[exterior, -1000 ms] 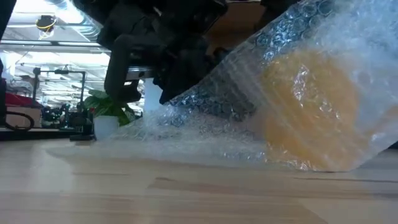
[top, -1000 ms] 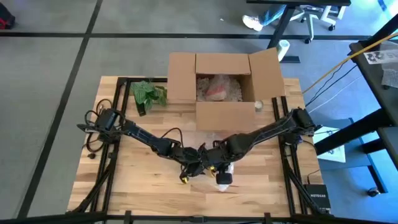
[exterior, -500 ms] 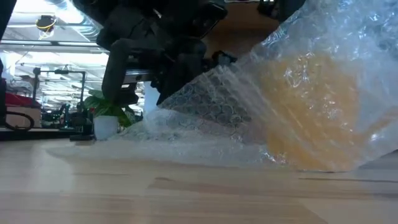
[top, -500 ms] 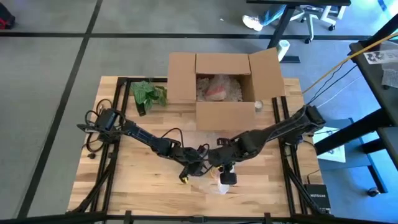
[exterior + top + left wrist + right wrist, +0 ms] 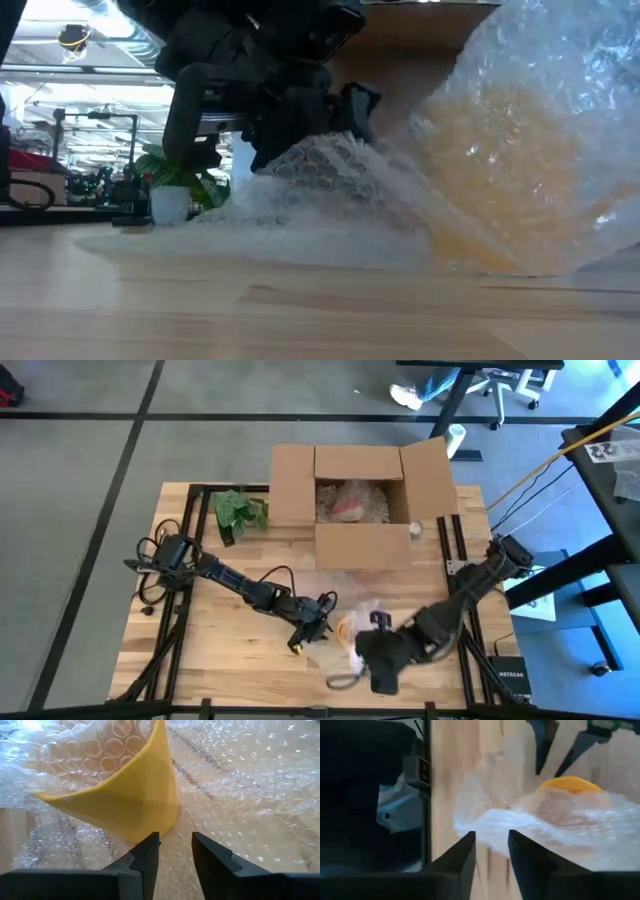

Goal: Wrap mug
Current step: Wrap the yellow mug with the bubble wrap

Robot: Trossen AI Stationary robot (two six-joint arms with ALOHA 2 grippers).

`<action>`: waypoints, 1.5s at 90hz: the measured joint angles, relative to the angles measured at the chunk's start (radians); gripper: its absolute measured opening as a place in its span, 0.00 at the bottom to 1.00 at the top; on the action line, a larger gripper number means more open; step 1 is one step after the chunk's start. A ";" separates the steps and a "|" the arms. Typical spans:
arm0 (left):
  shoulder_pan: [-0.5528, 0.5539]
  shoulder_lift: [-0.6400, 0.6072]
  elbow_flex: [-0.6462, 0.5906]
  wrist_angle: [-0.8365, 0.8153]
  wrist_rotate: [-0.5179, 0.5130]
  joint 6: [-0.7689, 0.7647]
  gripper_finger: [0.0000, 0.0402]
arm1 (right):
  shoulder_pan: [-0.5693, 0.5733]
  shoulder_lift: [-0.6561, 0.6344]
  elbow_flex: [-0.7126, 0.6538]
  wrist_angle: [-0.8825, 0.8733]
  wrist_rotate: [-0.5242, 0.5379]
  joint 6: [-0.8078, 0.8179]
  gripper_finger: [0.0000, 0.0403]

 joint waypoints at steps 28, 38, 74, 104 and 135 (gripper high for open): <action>0.002 0.000 0.000 0.005 0.000 -0.002 0.25 | -0.018 0.059 -0.049 0.021 0.018 -0.015 0.00; 0.002 0.000 0.000 0.005 0.000 -0.003 0.25 | -0.046 0.060 -0.089 0.027 0.013 -0.017 0.00; 0.002 0.000 0.000 0.011 0.000 0.000 0.25 | -0.201 0.059 -0.177 0.079 -0.063 -0.171 0.00; 0.001 0.000 0.000 0.008 0.000 0.000 0.25 | -0.299 0.069 -0.333 0.328 -0.300 -0.244 0.00; 0.001 0.001 0.000 0.014 0.000 0.017 0.25 | -0.305 0.112 -0.344 0.367 -0.398 -0.270 0.00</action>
